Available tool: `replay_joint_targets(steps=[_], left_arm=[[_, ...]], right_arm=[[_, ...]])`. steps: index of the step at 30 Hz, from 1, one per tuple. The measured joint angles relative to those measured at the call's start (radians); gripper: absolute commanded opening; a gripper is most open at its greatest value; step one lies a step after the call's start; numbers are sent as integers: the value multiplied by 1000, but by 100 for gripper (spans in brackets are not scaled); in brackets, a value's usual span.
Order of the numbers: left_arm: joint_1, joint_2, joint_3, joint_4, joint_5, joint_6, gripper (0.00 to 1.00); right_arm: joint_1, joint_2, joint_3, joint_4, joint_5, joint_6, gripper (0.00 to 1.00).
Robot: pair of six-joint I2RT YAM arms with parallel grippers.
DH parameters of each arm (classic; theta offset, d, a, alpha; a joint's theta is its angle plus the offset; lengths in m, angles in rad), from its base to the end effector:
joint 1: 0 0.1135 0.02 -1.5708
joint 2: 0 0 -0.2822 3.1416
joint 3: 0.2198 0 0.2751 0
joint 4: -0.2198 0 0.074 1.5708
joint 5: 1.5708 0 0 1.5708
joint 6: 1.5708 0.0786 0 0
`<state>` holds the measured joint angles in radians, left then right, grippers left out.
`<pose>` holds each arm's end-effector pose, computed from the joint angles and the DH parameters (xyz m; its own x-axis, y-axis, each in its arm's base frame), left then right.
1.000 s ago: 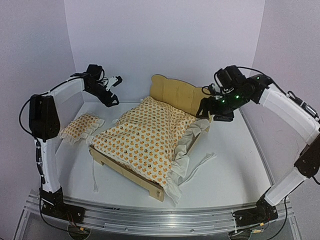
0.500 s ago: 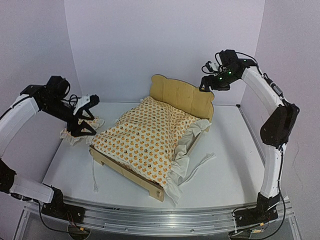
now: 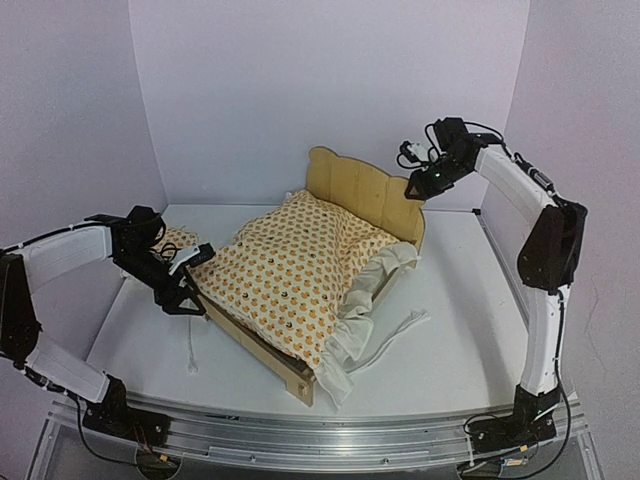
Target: Set up the pet bed
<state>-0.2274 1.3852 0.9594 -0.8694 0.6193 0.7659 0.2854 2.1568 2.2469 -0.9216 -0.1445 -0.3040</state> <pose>0.2574 -0.1064 0.2018 -0.4418 0.6816 -0.5833 0.8931 0.3957 -0.2140 0.5153 0.1630 0.3204 -0.5653 -0.4746 -0.6747 -0.5669 0.8177 -0.1002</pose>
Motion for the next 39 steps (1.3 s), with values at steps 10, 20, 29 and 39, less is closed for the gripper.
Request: replay_joint_targets(steps=[10, 20, 29, 39], left_arm=[[3, 274, 212, 301, -134, -66, 77], [1, 663, 708, 381, -226, -199, 78], [-7, 670, 833, 319, -222, -238, 78], [-43, 271, 666, 128, -136, -87, 89]], right_arm=[[-8, -272, -354, 16, 191, 227, 4], [145, -586, -717, 12, 422, 730, 4], [274, -598, -719, 39, 512, 931, 52], [282, -662, -455, -137, 607, 844, 63]])
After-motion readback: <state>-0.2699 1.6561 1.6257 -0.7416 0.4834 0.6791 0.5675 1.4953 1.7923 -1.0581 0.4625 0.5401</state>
